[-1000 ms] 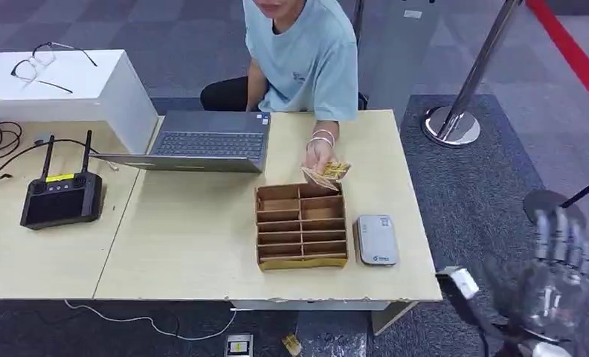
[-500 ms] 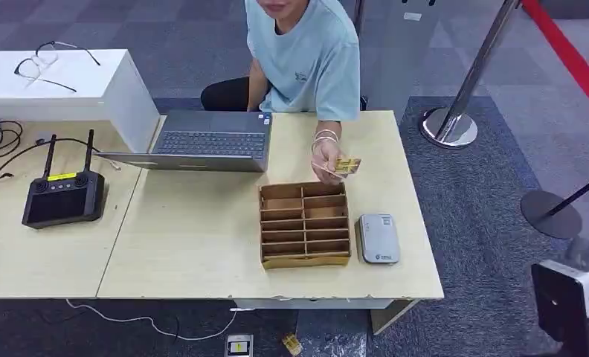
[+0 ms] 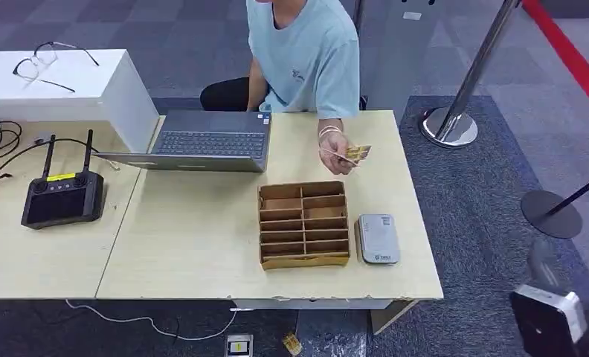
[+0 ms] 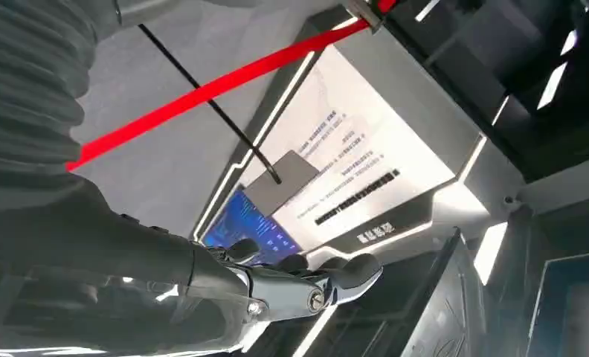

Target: Pass the card to the sensor for recognition and then transmit it.

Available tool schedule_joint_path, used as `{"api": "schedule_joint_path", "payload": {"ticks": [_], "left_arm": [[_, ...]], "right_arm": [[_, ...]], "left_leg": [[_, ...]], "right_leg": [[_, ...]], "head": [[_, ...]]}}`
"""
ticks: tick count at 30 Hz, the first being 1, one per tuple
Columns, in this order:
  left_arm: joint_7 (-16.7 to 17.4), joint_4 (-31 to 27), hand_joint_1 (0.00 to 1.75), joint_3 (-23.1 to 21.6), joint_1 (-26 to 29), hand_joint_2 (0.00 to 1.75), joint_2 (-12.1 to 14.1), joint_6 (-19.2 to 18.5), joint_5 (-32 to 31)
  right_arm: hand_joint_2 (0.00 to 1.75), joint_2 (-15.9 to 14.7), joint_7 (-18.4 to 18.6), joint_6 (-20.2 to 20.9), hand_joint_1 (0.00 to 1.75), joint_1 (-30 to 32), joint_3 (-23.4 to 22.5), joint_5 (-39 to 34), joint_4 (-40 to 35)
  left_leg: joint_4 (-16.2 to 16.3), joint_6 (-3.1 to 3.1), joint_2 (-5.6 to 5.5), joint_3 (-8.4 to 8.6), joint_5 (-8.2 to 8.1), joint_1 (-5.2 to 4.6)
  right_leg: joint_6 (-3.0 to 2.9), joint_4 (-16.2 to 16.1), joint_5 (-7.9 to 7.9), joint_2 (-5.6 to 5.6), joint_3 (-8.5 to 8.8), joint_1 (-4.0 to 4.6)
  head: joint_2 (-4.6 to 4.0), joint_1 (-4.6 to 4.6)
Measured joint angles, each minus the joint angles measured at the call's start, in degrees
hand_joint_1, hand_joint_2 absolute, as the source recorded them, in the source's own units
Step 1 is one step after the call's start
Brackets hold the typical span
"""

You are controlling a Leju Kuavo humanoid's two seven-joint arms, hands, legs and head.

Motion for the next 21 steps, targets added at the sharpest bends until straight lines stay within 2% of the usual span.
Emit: {"api": "schedule_joint_path", "payload": {"ticks": [4,7,10,13,18,21], "left_arm": [[-0.18,0.00,0.00,-0.11,0.01,1.75,0.00,0.02,0.00],[-0.76,0.00,0.00,-0.15,-0.01,1.75,0.02,0.07,0.00],[-1.01,0.00,0.00,-0.48,-0.28,1.75,0.24,-0.29,-0.50],[-1.01,0.00,0.00,-1.14,-0.40,1.75,0.52,-0.90,-1.22],[-1.01,0.02,0.00,-1.51,-0.37,1.75,0.79,-1.11,-1.64],[-1.01,0.02,0.00,-1.55,-0.26,1.75,0.96,-1.14,-1.68]], "right_arm": [[1.75,-0.83,0.72,0.02,0.00,0.05,1.27,-1.12,0.00],[1.75,-3.36,3.71,0.70,0.00,-0.78,3.97,-4.74,0.35],[1.75,-8.99,8.68,3.85,0.00,-6.91,11.93,-6.41,2.74],[1.75,-12.15,10.12,6.31,0.00,-12.08,20.12,-8.93,4.72],[1.75,-15.01,10.14,7.50,0.00,-17.23,26.86,-11.37,7.23],[1.75,-16.06,10.14,7.50,0.00,-18.45,28.85,-11.45,8.09]], "left_leg": [[-0.01,0.00,0.00,-0.02,0.00,0.00],[-0.04,0.00,0.01,-0.08,0.00,-0.01],[-0.05,0.01,0.39,0.00,0.01,-0.01],[-0.01,0.08,0.27,-0.02,0.05,-0.02],[0.01,0.08,0.25,-0.03,0.05,-0.01],[0.00,0.11,0.33,-0.05,0.01,-0.01]], "right_leg": [[0.00,0.00,0.00,0.00,0.00,0.00],[0.00,0.00,0.00,0.00,0.00,0.01],[-0.02,0.00,0.07,0.33,-0.03,0.00],[0.02,0.01,0.10,0.25,-0.02,-0.01],[0.04,0.01,0.10,0.24,-0.03,0.00],[0.04,0.01,0.09,0.26,-0.06,0.00]], "head": [[0.00,0.00],[0.00,0.00],[0.00,-0.02],[0.00,0.00],[0.00,0.02],[0.00,0.00]]}}
